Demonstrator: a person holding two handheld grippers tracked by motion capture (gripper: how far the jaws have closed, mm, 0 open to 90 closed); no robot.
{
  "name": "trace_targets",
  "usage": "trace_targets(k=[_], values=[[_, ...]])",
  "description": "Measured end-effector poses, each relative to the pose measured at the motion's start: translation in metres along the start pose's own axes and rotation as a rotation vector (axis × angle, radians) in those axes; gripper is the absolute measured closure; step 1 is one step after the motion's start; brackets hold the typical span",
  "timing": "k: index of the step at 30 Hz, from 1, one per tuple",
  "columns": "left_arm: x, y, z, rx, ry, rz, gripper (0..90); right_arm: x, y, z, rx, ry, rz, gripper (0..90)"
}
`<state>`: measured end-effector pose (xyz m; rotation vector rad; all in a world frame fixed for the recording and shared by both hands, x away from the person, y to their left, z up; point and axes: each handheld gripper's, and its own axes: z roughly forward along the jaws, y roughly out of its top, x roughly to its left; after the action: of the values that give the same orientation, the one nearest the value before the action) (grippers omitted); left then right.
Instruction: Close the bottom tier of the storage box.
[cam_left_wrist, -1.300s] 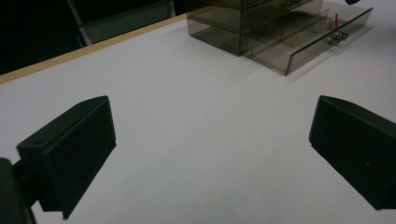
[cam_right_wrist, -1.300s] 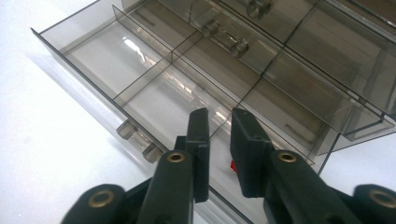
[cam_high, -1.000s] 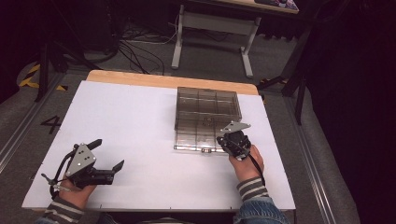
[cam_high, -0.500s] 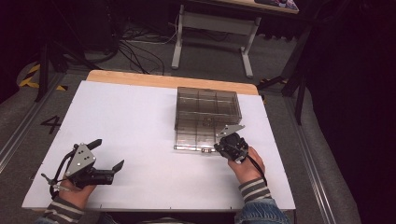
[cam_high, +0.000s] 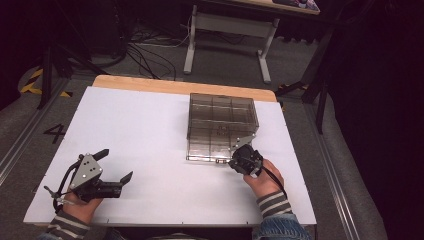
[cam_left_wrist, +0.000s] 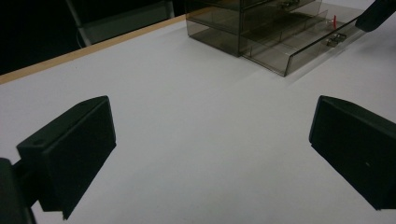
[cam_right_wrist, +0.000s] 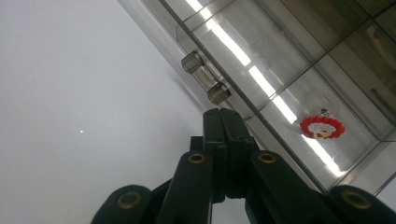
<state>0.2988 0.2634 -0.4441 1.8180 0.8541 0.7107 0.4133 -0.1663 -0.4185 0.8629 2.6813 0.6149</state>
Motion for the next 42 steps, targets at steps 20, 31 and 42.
trace_targets(k=[20,31,42], values=[[0.000,0.000,0.000,0.001,-0.001,0.001,1.2,-0.006,-0.004,0.022,0.018,-0.007,0.036,89.9],[-0.001,0.000,0.000,0.000,-0.002,0.002,1.2,-0.004,-0.002,0.024,0.004,-0.027,0.032,89.9],[-0.001,-0.001,-0.002,-0.002,0.006,0.008,1.2,-0.006,-0.001,0.025,-0.020,-0.056,0.046,89.9]])
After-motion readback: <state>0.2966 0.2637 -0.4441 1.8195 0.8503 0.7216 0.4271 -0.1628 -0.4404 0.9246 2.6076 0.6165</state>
